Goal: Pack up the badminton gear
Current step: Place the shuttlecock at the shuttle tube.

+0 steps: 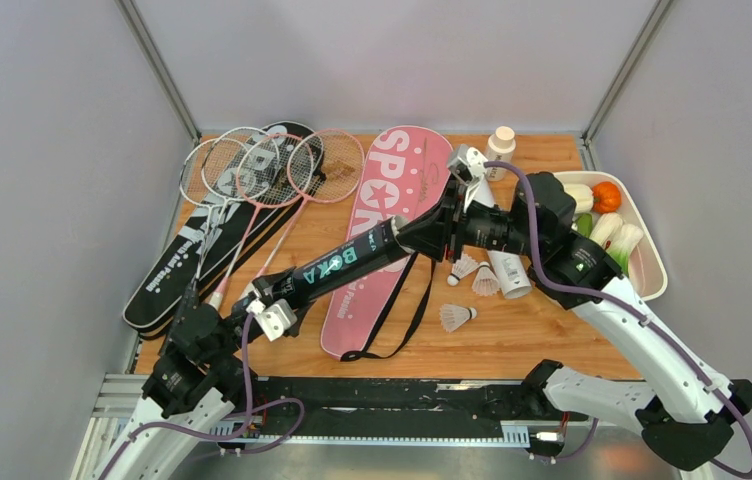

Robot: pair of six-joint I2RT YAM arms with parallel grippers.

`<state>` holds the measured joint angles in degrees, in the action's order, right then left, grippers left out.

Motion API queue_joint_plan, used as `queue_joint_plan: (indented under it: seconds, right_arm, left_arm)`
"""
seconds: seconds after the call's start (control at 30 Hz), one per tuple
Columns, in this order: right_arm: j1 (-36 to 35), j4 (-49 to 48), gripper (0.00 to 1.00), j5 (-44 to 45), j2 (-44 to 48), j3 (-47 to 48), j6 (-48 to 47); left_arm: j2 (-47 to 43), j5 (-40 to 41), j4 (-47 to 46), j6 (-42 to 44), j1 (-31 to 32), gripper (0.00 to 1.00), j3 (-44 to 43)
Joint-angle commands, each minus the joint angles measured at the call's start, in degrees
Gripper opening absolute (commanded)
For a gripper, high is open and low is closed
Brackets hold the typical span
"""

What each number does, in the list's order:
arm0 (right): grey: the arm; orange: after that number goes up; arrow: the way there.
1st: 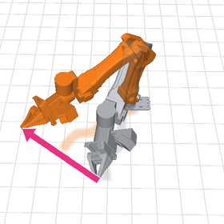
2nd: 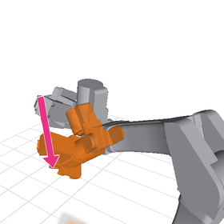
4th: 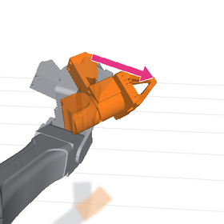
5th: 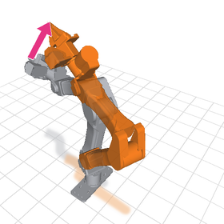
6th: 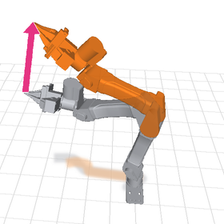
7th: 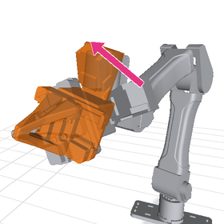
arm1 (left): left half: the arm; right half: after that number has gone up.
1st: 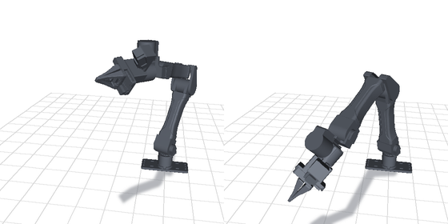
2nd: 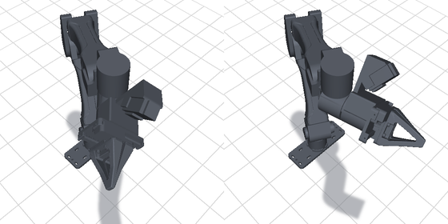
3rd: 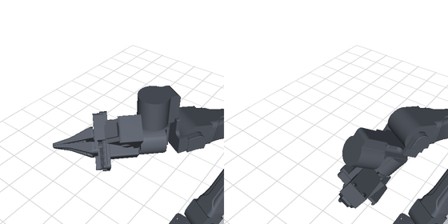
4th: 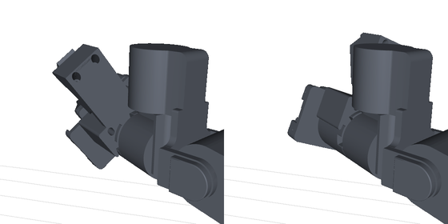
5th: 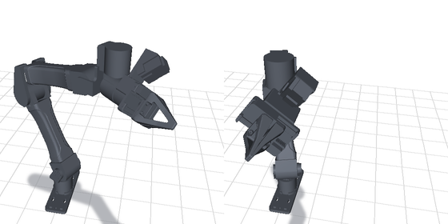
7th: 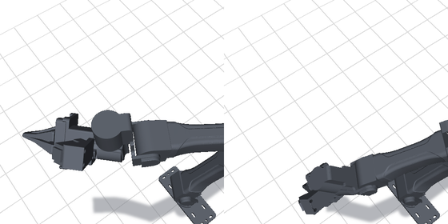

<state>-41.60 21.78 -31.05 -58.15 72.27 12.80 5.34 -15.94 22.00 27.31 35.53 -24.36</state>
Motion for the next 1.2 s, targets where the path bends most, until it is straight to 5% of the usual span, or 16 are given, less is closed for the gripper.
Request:
queue_joint_plan:
  seconds: [0.0,0.13,0.6,0.87,1.17]
  right_arm:
    - [-0.20,-4.66,0.18,-2.22,-1.19,0.46,2.89]
    - [-0.21,-6.58,0.00,-4.78,-2.39,-1.76,4.53]
    - [-0.23,-9.56,0.00,-9.68,-6.30,-3.93,7.15]
    - [-0.14,-4.19,0.41,-2.28,-4.23,-0.21,7.57]
    - [0.71,2.76,0.54,5.39,0.52,4.89,6.13]
  left_arm:
    - [-0.82,-1.76,-5.98,-0.48,0.08,0.00,-0.32]
    - [-0.86,-1.73,-6.55,-0.63,0.06,0.00,0.00]
    - [-0.60,-2.75,-6.70,1.90,0.10,0.00,0.14]
    - [-0.60,-1.22,-5.13,2.40,0.07,0.00,-0.66]
    - [-0.55,-0.46,-4.07,1.90,0.10,0.00,-0.60]
